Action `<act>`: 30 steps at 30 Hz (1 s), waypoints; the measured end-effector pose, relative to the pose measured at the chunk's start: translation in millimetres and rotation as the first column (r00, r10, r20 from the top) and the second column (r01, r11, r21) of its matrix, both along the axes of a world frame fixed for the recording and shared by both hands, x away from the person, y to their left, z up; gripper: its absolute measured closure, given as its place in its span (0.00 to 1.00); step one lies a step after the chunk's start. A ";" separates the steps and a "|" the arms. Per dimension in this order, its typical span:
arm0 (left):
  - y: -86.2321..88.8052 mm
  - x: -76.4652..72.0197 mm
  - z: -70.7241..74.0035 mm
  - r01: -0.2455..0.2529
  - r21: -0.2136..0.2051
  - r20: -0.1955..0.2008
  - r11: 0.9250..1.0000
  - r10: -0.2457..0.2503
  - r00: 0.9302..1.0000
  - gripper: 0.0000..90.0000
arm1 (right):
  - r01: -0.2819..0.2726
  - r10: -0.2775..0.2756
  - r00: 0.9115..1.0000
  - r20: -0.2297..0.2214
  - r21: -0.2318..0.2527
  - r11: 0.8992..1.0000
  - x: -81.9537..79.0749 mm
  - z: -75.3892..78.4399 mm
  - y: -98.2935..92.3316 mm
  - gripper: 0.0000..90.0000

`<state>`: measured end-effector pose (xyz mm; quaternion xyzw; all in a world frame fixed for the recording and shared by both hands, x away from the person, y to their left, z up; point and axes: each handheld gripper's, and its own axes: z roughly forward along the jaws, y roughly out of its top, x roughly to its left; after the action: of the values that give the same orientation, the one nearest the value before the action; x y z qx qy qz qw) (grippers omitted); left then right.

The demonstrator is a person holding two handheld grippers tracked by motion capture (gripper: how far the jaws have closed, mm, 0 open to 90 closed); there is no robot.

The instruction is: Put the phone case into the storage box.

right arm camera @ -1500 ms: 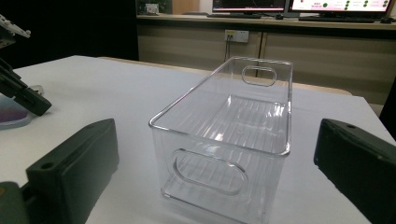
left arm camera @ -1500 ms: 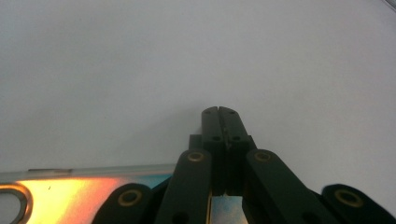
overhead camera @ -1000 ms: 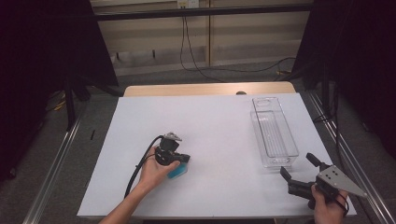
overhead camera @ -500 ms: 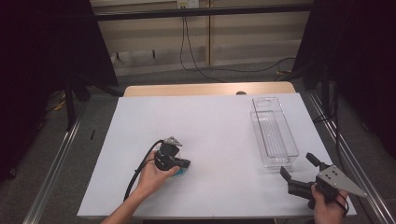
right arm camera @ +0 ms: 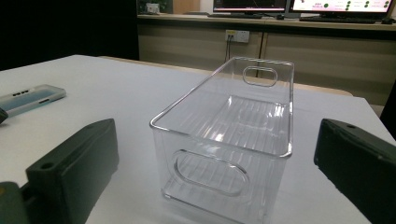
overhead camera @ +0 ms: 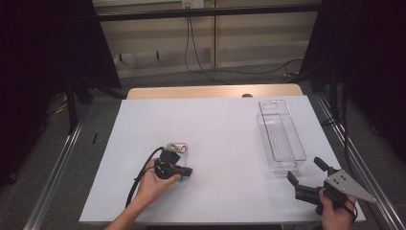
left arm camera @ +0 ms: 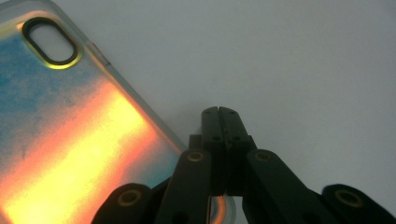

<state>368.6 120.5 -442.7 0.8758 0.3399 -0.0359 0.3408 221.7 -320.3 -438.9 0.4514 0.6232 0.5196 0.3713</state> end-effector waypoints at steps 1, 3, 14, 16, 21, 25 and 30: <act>0.4 0.2 0.1 0.005 0.002 0.000 1.000 -0.005 1.000 1.00 | 0.000 0.000 1.000 0.000 -0.001 1.000 0.1 0.0 0.2 0.00; 1.4 0.3 0.1 0.010 0.005 0.000 1.000 -0.010 1.000 1.00 | 0.000 0.000 1.000 0.001 -0.004 1.000 0.2 -0.1 0.4 0.00; 6.3 -1.8 0.8 0.009 0.010 -0.007 1.000 -0.009 1.000 1.00 | 0.008 -0.008 1.000 -0.002 -0.008 1.000 0.1 -0.4 -0.4 0.00; 6.9 -1.8 1.0 0.010 0.012 -0.008 1.000 -0.010 1.000 1.00 | 0.008 -0.008 1.000 -0.002 -0.009 1.000 0.1 -0.5 -0.4 0.00; 11.6 -2.6 1.4 0.007 0.015 -0.014 1.000 -0.007 1.000 1.00 | 0.009 -0.009 1.000 -0.003 -0.007 1.000 0.0 -0.5 -0.7 0.00; 14.0 -3.8 1.5 0.001 0.016 -0.016 1.000 -0.001 1.000 1.00 | 0.007 -0.007 1.000 -0.001 -0.008 1.000 -0.1 -0.3 -0.9 0.00; 15.1 -6.9 1.2 -0.002 0.018 -0.002 1.000 0.002 1.000 1.00 | 0.008 -0.008 1.000 0.000 -0.007 1.000 0.1 -0.2 -0.9 0.00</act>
<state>361.7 135.6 -441.5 0.8783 0.3416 -0.0333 0.3327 221.8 -321.2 -439.1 0.4526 0.6234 0.5157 0.3749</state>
